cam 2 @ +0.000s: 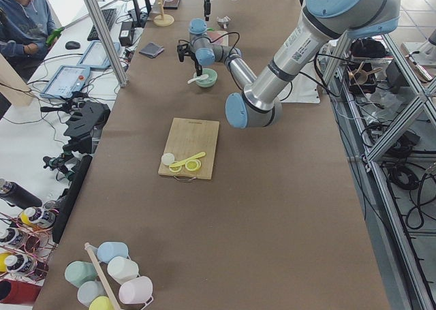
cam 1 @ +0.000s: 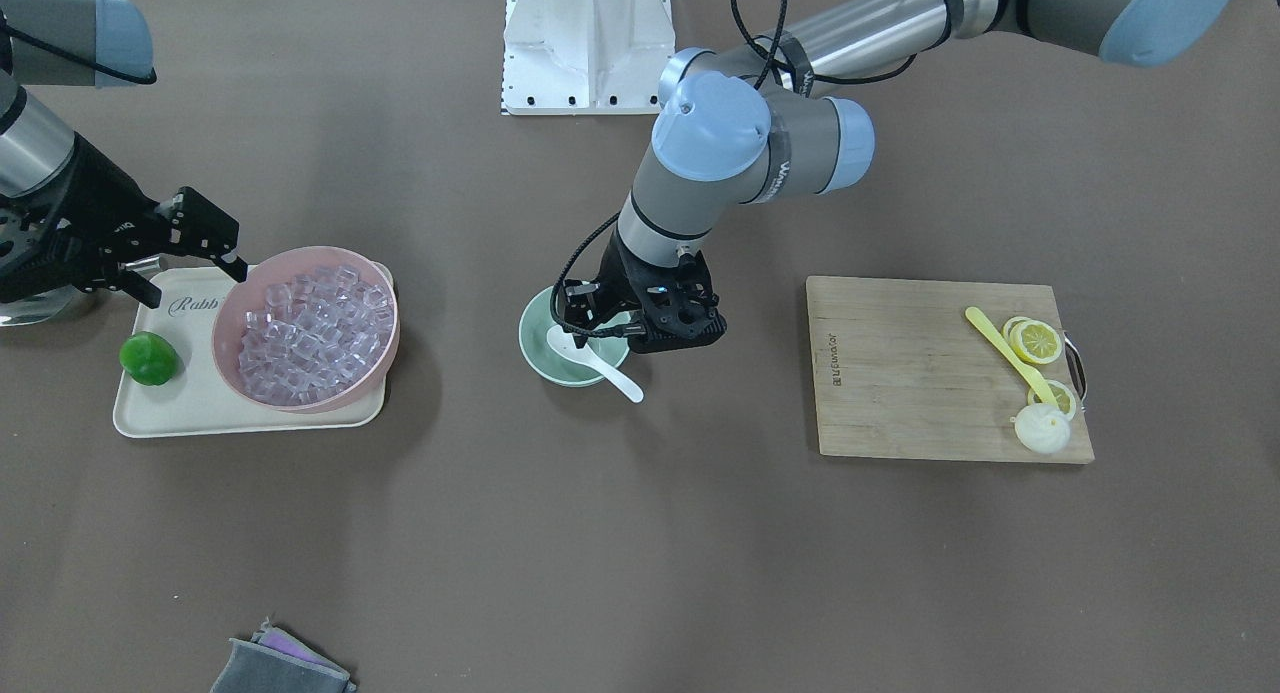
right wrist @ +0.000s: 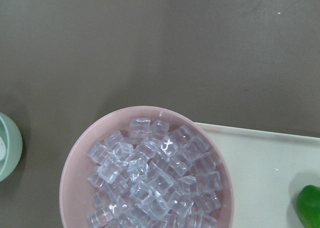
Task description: Put spoon and ice into bowl
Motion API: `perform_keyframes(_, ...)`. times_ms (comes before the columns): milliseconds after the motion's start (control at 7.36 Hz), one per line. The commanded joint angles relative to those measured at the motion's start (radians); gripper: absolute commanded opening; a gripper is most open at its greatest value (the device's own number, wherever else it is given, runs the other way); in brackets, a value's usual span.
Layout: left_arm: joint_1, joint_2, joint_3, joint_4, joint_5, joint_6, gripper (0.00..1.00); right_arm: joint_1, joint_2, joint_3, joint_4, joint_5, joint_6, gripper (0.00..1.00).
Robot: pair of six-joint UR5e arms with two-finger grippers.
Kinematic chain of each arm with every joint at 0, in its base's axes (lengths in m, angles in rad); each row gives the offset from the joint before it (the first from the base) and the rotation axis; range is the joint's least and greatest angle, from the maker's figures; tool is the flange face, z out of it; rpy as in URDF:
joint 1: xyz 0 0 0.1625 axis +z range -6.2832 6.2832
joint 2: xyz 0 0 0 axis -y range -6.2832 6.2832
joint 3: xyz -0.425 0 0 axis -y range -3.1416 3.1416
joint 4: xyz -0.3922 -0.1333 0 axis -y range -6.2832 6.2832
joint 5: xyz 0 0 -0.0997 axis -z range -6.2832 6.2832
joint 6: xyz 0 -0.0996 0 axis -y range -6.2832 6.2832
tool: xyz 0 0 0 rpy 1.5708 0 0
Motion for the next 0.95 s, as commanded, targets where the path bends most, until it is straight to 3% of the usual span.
perform_keyframes(0, -0.110, 0.225, -0.214, 0.024, -0.085, 0.157, 0.98, 0.049, -0.051, -0.002, -0.003, 0.007, -0.092, 1.00)
perform_keyframes(407, -0.299, 0.446, -0.411, 0.293, -0.098, 0.757, 0.98, 0.176, -0.183, -0.063, -0.004, 0.008, -0.408, 1.00)
perform_keyframes(679, -0.476, 0.612, -0.444, 0.341, -0.106, 1.185, 0.98, 0.270, -0.202, -0.161, -0.004, 0.014, -0.603, 1.00)
perform_keyframes(815, -0.587, 0.695, -0.434, 0.340, -0.166, 1.406, 0.98, 0.323, -0.199, -0.221, -0.003, 0.014, -0.684, 1.00)
